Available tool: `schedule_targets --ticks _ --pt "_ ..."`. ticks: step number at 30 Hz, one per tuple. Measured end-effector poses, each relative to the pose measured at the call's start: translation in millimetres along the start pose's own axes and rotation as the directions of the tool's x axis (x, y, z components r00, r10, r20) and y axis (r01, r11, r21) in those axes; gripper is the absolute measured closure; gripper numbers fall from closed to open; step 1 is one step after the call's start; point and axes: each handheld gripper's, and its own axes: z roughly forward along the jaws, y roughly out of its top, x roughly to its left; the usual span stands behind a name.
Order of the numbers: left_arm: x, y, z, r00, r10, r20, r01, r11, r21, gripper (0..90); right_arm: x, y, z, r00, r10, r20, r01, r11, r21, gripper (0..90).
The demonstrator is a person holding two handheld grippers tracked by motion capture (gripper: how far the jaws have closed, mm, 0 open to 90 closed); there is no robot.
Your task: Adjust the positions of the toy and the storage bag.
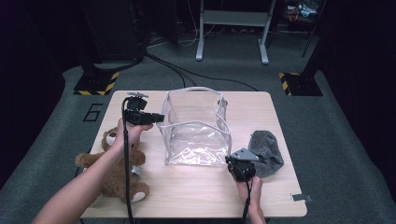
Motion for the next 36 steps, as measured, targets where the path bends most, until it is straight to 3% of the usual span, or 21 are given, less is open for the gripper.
schedule_targets --ticks 5,9,13,16,19,24,29,36 --pt "2.6 -1.5 1.1 0.9998 -0.015 -0.011 0.015 0.9999 -0.007 74.9 -1.4 -1.8 0.2 0.9998 0.020 0.002 -0.020 1.000 -0.001 79.8" --pt "5.2 -3.7 -1.5 0.9987 -0.038 -0.034 0.037 0.9991 -0.022 61.8 -5.3 -5.0 -4.2 0.9987 0.051 -0.002 -0.051 0.999 -0.007 65.1" --pt "6.9 -6.8 -9.2 0.9967 -0.043 -0.069 0.039 0.9978 -0.054 41.3 -10.1 -13.0 -11.2 0.9963 0.086 0.001 -0.086 0.996 -0.002 42.6" --pt "6.4 -10.1 -17.2 0.9943 -0.043 -0.098 0.035 0.9961 -0.082 34.5 -10.3 -20.1 -15.6 0.9944 0.105 -0.012 -0.105 0.994 0.000 28.4" --pt "7.2 -12.9 -24.4 0.9937 -0.041 -0.104 0.031 0.9951 -0.094 27.5 -8.1 -26.4 -17.1 0.9950 0.094 -0.034 -0.093 0.995 0.017 18.2" --pt "13.4 -21.6 -37.0 0.9897 -0.054 -0.132 0.040 0.9933 -0.108 20.3 -2.7 -34.4 -14.2 0.9961 0.066 -0.059 -0.062 0.996 0.060 13.7" --pt "22.6 -32.0 -47.1 0.9828 -0.080 -0.167 0.059 0.9896 -0.131 14.9 -2.6 -42.7 -10.0 0.9977 0.042 -0.053 -0.037 0.995 0.092 7.0" --pt "35.3 -43.8 -58.2 0.9690 -0.131 -0.210 0.098 0.9827 -0.157 8.3 -7.9 -54.1 -5.1 0.9969 0.060 -0.051 -0.053 0.991 0.126 5.1"
